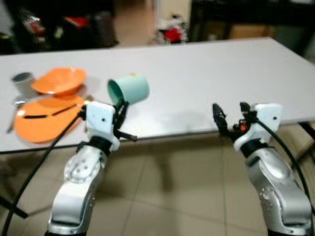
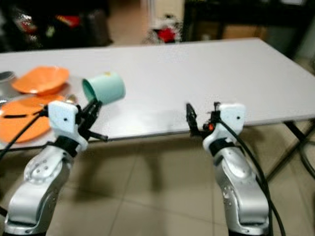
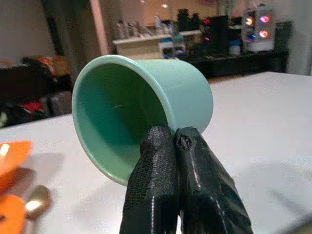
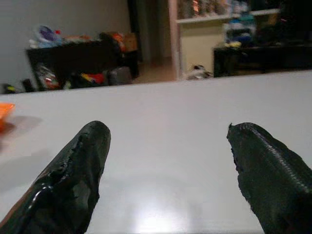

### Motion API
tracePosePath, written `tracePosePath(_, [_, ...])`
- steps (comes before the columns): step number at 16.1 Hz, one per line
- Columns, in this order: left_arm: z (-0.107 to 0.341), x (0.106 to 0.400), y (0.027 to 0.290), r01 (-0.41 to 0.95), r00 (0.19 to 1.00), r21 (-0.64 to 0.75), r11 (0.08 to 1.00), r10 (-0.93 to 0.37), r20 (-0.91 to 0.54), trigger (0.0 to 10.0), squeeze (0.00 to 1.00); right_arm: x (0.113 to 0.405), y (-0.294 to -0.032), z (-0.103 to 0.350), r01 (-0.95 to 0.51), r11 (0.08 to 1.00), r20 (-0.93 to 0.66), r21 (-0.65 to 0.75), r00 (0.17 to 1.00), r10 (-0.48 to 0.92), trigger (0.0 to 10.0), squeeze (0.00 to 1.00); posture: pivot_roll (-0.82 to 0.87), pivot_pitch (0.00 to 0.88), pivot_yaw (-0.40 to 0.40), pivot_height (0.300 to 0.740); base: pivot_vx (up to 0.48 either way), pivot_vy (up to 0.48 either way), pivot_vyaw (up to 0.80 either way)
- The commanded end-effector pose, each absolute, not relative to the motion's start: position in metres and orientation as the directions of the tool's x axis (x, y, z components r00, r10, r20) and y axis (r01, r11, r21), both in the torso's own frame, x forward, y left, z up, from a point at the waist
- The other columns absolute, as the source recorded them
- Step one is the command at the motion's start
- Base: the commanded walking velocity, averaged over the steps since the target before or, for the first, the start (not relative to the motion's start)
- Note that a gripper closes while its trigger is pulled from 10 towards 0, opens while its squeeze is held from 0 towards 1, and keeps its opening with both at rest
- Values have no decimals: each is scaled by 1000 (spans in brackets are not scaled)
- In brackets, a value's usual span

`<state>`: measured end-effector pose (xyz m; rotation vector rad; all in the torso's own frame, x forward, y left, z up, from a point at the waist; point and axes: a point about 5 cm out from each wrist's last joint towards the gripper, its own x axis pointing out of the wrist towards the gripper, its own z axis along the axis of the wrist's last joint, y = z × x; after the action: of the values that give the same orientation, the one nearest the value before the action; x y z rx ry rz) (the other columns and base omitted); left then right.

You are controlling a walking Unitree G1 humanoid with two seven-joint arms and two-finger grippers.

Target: Setting the table

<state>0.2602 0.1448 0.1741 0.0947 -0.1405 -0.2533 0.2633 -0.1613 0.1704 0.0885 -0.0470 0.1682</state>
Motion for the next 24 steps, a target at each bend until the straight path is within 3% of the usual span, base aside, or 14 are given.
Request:
tracePosePath(1, [176,262,148,231,960,113,966,-245,132,10000,0,263,-157,172,-188,978,55,90,982,183,10000,0,-88,0,32,740,341,0,-800])
tracePosePath(6, [175,265,147,257,955,132,957,-273,116,10000,0,259,-158,171,-176,980,48,92,984,172,10000,0,-97,0,40,740,340,0,-795])
tracePosePath(13, [177,273,163,239,962,191,952,-258,86,10000,0,259,-153,172,-283,958,36,46,959,282,10000,0,-98,0,73,740,336,0,0])
tracePosePath(16, [180,274,171,212,970,221,952,-232,67,10000,0,256,-148,177,-370,928,42,29,928,369,10000,0,-90,0,85,740,0,0,0])
tracePosePath(17, [181,275,174,214,971,262,941,-234,47,10000,0,255,-146,177,-400,916,41,13,916,400,10000,0,-88,0,90,740,0,0,0])
tracePosePath(18, [181,279,184,212,974,401,891,-227,-9,10000,0,255,-145,178,-439,899,40,-8,898,439,10000,0,-86,0,103,740,0,0,0])
tracePosePath(20, [182,286,189,225,972,459,859,-231,-43,10000,0,256,-144,178,-472,881,34,-36,880,473,10000,0,-85,0,123,740,0,0,0])
tracePosePath(24, [181,332,186,395,918,541,742,-345,-196,10000,0,259,-145,188,-604,783,-20,-147,794,608,10000,0,-111,0,159,740,0,0,0])
